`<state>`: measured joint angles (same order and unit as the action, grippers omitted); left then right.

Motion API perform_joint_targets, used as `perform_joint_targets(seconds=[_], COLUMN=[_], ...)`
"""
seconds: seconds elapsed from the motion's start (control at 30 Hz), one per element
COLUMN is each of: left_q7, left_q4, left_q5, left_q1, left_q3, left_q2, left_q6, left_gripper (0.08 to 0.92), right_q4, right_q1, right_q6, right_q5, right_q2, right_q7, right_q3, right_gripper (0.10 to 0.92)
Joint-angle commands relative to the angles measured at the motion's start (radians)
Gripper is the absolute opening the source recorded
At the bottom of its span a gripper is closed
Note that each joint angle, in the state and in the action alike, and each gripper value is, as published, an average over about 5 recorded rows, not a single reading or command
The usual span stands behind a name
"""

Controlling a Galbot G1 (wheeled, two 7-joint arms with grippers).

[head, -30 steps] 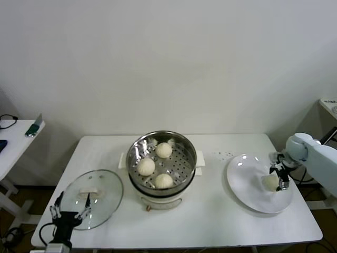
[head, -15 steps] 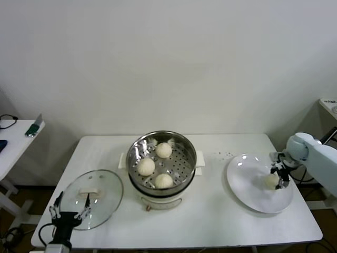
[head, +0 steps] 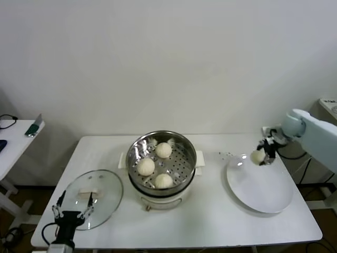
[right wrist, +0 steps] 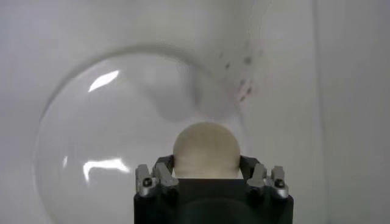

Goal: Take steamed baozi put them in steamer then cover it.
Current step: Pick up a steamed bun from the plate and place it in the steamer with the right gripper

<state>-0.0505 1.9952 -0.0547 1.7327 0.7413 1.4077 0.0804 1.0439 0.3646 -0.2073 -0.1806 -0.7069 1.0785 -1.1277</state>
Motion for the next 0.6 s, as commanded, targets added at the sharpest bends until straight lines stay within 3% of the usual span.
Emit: perform_joint_targets(seconds=[0.03, 0.33, 0.6], left_q7=[0.003, 0.003, 0.004], left_q4=[0.046, 0.058, 0.048], left_q5=[-0.001, 0.004, 0.018], left_q1=[-0.008, -0.043, -0.048], left_q3=[-0.021, -0.045, -0.052], left_q2=[0.008, 0.016, 0.002], left_q6=[-0.014, -0.026, -0.023], left_gripper=[0.823, 0.823, 0.823], right_q4=[0.089, 0.172, 0.235], right_q1=[0.446, 0.495, 0.494], right_q6=[-0.099, -0.222, -0.277], right_q5=[-0.396, -0.638, -0.731], right_q2=[-0.189, -0.354, -0.480], right_q7=[-0.054, -0.151, -0.196], right_q3=[-0.326, -0.406, -0.475], right_gripper=[0.703, 0.704, 0.704])
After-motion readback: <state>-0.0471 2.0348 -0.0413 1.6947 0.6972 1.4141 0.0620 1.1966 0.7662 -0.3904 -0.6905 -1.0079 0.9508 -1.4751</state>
